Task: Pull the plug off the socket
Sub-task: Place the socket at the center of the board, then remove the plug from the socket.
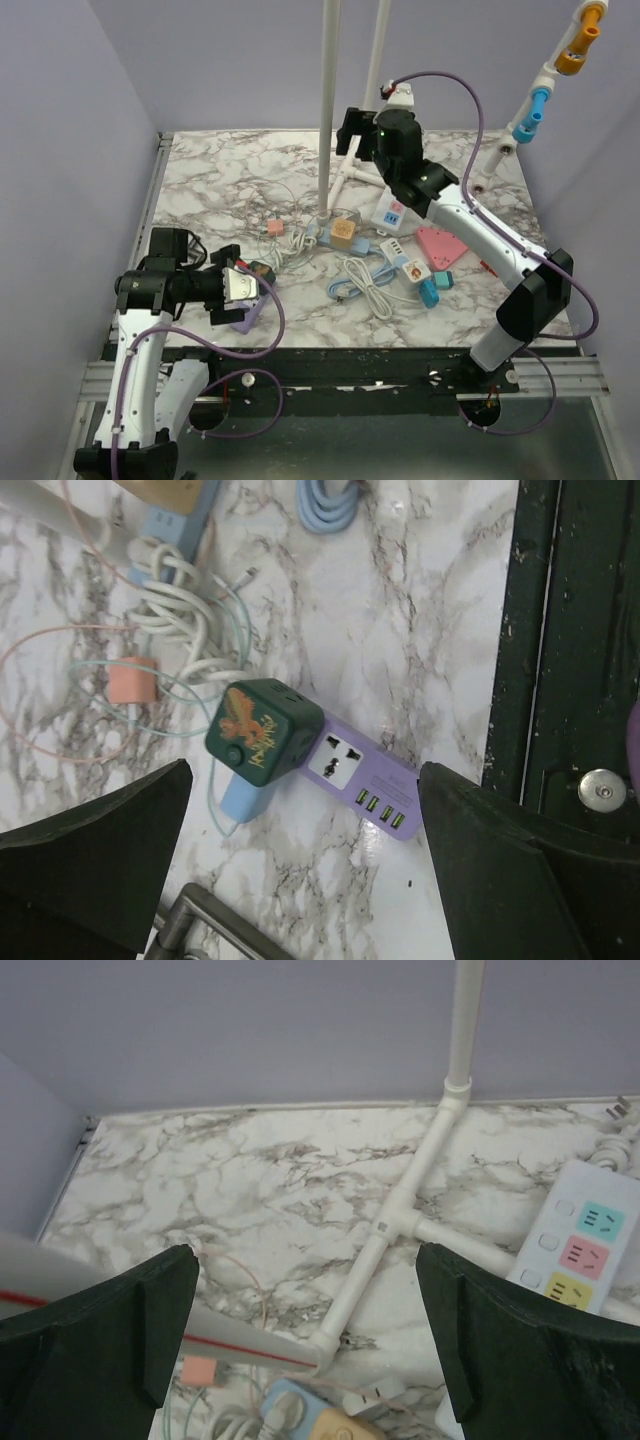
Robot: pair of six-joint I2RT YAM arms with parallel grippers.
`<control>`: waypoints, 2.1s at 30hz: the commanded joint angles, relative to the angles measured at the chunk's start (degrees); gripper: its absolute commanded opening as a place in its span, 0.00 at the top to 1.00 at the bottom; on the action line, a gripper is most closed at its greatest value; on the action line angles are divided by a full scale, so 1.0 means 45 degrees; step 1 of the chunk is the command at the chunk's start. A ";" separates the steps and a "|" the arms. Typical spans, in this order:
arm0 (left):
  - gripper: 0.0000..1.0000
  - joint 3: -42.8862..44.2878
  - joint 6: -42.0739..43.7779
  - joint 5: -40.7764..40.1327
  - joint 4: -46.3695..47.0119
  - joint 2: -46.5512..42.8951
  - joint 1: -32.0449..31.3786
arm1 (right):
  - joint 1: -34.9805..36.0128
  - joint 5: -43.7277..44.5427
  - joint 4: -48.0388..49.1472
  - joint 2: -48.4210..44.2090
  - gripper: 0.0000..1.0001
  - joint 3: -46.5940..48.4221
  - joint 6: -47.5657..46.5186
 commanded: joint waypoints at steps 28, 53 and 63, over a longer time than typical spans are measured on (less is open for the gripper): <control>0.02 0.3391 -1.0414 -0.2728 0.2630 0.0761 0.1391 | 0.3984 -0.4122 0.3482 -0.2835 0.00 -0.7823 0.2167; 0.01 0.4695 -1.1786 -0.1995 0.1895 0.3351 0.1551 | 0.4995 -0.4876 0.0820 -0.0591 0.00 -0.5225 -0.0206; 0.02 0.6671 -1.2333 -0.1426 0.1568 0.4336 0.2671 | 0.6557 -0.4240 0.0803 0.1471 0.00 -0.4449 -0.1845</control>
